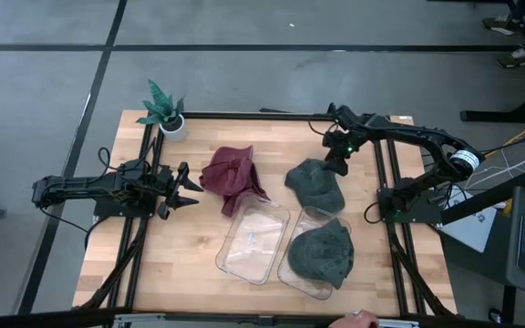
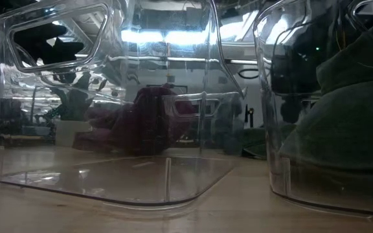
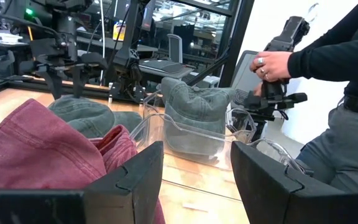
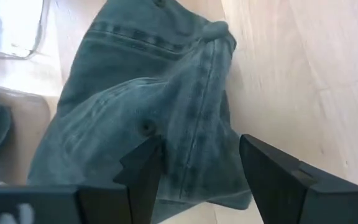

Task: Pick & Place hat
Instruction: Put the gray cap into the right transparent bin

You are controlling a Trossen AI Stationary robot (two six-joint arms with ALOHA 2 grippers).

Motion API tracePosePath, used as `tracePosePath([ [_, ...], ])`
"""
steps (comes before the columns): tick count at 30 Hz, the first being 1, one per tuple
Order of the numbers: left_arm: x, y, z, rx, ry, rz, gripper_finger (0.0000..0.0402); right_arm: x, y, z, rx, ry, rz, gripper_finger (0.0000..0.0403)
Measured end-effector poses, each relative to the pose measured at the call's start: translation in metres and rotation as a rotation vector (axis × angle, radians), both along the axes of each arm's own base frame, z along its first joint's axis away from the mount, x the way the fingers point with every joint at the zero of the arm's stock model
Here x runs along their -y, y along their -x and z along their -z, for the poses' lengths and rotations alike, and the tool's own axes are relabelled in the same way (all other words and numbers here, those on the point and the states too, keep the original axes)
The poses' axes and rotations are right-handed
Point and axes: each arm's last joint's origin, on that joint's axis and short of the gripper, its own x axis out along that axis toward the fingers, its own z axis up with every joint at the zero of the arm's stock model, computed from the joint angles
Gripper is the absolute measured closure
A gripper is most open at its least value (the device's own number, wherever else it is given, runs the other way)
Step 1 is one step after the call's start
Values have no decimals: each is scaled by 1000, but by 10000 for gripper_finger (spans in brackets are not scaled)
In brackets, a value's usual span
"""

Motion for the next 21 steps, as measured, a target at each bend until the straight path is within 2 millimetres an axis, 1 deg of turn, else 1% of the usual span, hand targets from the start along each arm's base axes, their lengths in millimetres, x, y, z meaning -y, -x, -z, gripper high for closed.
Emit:
tracePosePath([
  [8,0,0,0,0,0,0,217,-7,5,9,50,-117,-22,190],
  [12,0,0,0,0,0,0,217,-8,5,9,71,-159,-13,209],
  [14,0,0,0,0,0,0,217,-8,5,8,76,-184,3,231],
  [16,0,0,0,0,0,0,217,-9,5,8,70,-199,21,262],
  [21,0,0,0,0,0,0,217,-11,5,9,51,-246,55,361],
])
